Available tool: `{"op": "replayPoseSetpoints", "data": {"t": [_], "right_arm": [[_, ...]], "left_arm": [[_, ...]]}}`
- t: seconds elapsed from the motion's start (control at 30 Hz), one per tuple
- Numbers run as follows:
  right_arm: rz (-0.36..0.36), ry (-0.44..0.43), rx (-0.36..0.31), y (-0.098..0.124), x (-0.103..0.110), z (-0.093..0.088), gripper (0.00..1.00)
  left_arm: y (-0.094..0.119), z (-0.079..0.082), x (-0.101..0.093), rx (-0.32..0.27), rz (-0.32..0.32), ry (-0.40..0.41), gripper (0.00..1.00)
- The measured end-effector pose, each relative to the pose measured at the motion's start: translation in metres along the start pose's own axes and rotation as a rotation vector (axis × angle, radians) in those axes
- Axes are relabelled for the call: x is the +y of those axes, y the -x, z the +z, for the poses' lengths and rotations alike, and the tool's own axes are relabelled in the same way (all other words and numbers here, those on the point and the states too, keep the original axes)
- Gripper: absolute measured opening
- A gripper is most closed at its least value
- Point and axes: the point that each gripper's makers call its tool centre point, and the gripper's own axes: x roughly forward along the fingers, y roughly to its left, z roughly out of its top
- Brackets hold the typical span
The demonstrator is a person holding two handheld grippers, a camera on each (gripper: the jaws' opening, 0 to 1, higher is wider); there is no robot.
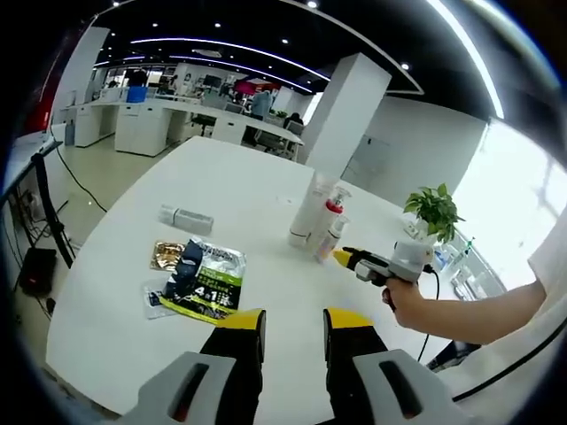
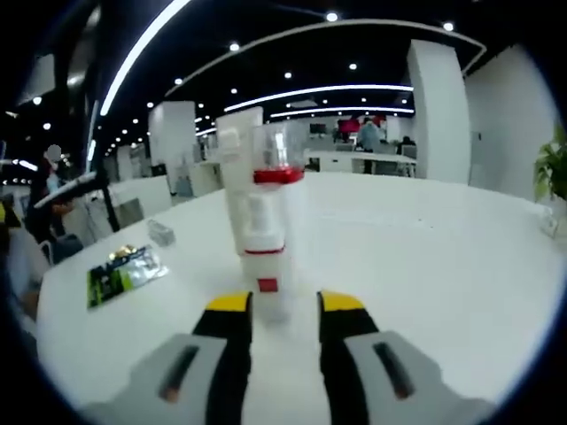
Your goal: Arrange the skincare products in the storage area until every visible bottle or jar stands upright without overlapping.
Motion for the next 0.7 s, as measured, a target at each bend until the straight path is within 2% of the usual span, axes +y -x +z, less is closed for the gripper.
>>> {"op": "replayPoseSetpoints", "data": {"t": [0.17, 0.47, 0.7], "right_arm": [[-0.011, -0.005, 0.011, -0.001, -0.004, -0.001, 0.27], [0.002, -0.021, 0.0, -0.013, 0.005, 0.005, 0.27], [0.031, -0.019, -0.008, -0.018, 0.011, 0.011, 0.21]], "left_arm": [[0.0, 0.005, 0.006, -0.015, 0.021, 0.008, 0.25], [0.001, 0.006, 0.007, -0.017, 0.031, 0.009, 0.25], [0.003, 0.005, 0.007, -0.022, 0.04, 0.014, 0.25]]}}
